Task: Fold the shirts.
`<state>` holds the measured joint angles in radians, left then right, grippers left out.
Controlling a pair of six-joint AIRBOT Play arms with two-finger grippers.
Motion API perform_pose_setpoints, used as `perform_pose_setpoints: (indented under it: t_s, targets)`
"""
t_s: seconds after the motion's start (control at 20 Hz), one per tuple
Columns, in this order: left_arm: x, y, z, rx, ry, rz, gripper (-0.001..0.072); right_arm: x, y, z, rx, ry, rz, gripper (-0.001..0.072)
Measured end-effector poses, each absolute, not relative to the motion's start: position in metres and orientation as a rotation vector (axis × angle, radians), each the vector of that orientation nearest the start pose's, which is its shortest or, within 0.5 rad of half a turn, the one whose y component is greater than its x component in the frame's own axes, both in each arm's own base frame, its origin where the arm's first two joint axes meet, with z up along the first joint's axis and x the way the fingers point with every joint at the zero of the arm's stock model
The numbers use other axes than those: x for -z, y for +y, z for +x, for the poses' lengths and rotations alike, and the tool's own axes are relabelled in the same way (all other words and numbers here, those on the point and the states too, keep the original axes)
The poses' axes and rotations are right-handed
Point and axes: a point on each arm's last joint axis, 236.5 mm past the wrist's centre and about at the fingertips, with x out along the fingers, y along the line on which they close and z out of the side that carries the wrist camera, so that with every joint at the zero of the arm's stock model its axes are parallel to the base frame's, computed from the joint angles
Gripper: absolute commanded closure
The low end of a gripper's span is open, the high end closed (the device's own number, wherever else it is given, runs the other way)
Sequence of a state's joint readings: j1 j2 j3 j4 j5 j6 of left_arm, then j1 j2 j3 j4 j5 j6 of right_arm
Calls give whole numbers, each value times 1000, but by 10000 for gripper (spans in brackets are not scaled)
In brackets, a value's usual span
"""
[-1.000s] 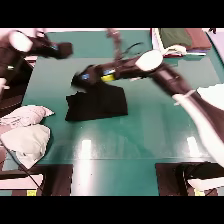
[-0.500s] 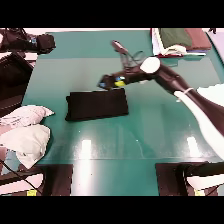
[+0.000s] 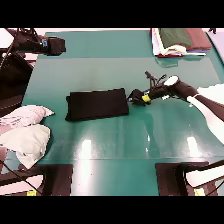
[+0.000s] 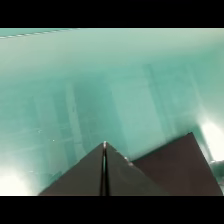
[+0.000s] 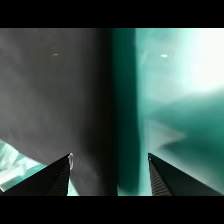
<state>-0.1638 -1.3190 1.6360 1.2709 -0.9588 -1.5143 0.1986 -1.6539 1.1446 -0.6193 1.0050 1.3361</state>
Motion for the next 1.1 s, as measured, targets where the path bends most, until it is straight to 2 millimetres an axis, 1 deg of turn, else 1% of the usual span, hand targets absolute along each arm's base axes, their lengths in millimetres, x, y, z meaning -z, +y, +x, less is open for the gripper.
perform_pose_setpoints:
  t_s: [0.05, 0.1, 0.15, 0.25, 0.3, 0.35, 0.4, 0.45, 0.5, 0.55, 0.6, 0.65, 0.7, 0.75, 0.8, 0.9, 0.95, 1.0, 1.05, 1.1]
  targets:
    - [-225, -139, 482, 361, 647, -140, 685, 67, 255, 390, -583, 1422, 707, 164]
    - [-225, -141, 482, 366, 648, -143, 685, 69, 268, 390, -608, 1437, 720, 195]
    - [-225, -143, 481, 373, 649, -150, 685, 71, 280, 391, -630, 1442, 714, 323]
    - [-226, -147, 480, 384, 650, -156, 685, 76, 303, 397, -663, 1431, 677, 600]
    - [-226, -150, 479, 391, 651, -158, 686, 75, 313, 402, -677, 1412, 657, 645]
    - [-226, -155, 477, 402, 652, -157, 685, 71, 322, 408, -692, 1389, 643, 676]
    - [-227, -162, 475, 418, 653, -157, 685, 66, 329, 415, -703, 1357, 627, 691]
    - [-227, -169, 473, 431, 654, -151, 685, 60, 331, 420, -710, 1333, 607, 692]
    - [-227, -178, 469, 449, 656, -145, 685, 54, 329, 428, -711, 1304, 581, 691]
    - [-227, -187, 466, 468, 657, -139, 685, 44, 321, 437, -704, 1268, 559, 691]
    - [-227, -196, 462, 489, 658, -129, 685, 34, 309, 447, -689, 1236, 540, 691]
    - [-227, -205, 458, 509, 658, -118, 685, 24, 292, 455, -668, 1207, 514, 692]
    - [-227, -214, 454, 530, 659, -106, 685, 12, 269, 464, -634, 1179, 490, 692]
    - [-227, -222, 450, 546, 659, -99, 685, 1, 243, 472, -596, 1156, 468, 692]
    - [-227, -229, 447, 563, 660, -91, 685, -11, 211, 479, -543, 1136, 447, 692]
    - [-227, -240, 441, 589, 662, -80, 685, -34, 138, 488, -415, 1094, 418, 692]
    - [-226, -243, 439, 595, 666, -76, 685, -46, 95, 490, -338, 1068, 408, 692]
    - [-225, -245, 437, 601, 671, -73, 685, -57, 54, 490, -262, 1042, 409, 691]
    - [-224, -246, 435, 606, 675, -69, 685, -69, 10, 487, -177, 1012, 419, 691]
    - [-224, -248, 434, 609, 677, -68, 685, -79, -30, 482, -99, 981, 434, 691]
